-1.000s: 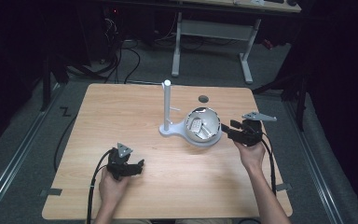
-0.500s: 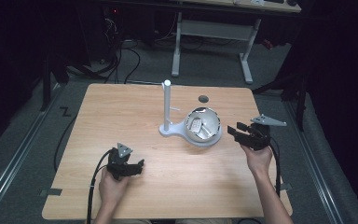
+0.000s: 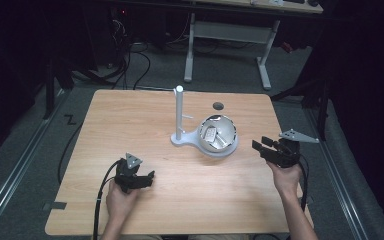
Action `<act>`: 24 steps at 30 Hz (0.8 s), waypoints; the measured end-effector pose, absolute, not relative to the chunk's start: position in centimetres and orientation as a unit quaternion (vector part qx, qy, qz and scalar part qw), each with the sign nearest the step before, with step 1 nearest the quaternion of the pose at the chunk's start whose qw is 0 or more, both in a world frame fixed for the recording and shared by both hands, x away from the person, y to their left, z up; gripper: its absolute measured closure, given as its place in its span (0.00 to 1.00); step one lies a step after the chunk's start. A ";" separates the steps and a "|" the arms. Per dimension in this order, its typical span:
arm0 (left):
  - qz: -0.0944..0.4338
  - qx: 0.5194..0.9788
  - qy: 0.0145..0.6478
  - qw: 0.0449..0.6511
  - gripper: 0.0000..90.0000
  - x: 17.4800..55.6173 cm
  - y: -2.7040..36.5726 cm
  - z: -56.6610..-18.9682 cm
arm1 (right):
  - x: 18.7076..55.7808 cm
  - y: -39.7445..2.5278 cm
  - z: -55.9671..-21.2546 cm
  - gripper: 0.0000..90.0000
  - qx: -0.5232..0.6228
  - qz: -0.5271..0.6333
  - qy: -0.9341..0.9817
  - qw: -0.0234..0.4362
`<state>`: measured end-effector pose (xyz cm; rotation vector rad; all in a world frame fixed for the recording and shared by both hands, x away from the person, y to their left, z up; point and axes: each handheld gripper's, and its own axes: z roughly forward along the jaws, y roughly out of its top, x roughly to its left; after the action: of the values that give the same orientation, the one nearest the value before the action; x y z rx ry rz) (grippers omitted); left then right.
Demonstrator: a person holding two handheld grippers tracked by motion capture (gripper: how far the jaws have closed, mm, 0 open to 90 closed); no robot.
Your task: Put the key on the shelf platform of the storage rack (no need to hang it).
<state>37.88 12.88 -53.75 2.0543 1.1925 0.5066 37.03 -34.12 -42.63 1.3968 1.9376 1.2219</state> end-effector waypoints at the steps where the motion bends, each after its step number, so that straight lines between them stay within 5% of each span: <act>1: 0.196 0.793 0.460 0.349 0.21 37.9 12.9 -53.8 | 36.8 -34.2 -42.6 0.58 0.508 0.443 0.702 0.228; 24: 0.195 0.793 0.460 0.349 0.21 37.9 12.9 -53.8 | 34.0 -34.4 -43.6 0.57 0.500 0.455 0.706 0.211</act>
<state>37.89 12.89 -53.75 2.0542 1.1926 0.5062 34.00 -34.39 -43.60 1.3886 1.9620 1.2642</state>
